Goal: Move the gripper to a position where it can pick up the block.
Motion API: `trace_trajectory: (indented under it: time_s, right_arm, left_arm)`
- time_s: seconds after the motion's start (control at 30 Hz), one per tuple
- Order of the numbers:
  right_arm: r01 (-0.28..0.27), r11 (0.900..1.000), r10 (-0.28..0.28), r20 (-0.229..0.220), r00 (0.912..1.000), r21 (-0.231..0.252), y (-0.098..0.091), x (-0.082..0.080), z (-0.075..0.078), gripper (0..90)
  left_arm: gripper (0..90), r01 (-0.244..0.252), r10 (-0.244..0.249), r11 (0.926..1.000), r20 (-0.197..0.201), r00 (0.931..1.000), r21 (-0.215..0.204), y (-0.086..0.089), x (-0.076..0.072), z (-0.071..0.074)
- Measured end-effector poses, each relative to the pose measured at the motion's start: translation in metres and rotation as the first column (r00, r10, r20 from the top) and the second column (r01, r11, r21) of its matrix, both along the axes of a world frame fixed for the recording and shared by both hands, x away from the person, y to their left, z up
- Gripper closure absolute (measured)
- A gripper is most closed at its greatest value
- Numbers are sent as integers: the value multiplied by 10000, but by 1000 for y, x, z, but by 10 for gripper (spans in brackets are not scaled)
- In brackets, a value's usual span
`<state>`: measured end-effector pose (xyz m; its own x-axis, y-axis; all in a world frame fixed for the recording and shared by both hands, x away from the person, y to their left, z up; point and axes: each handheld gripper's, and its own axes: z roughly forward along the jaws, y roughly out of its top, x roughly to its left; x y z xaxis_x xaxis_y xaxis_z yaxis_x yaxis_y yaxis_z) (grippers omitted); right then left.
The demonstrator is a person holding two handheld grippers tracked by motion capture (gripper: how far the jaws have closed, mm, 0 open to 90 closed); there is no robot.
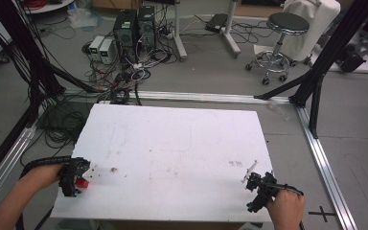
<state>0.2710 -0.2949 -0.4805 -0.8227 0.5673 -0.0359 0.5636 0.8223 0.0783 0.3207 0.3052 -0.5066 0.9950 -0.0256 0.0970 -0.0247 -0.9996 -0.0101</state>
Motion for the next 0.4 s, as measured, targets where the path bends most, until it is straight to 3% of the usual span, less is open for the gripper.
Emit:
trace_trajectory:
  time_s: [0.4]
  right_arm:
    - [-81,10000,81,-13,10000,-26,1,1,0,104]
  left_arm:
    - [215,-10,10,10000,-92,10000,-26,1,1,-2]
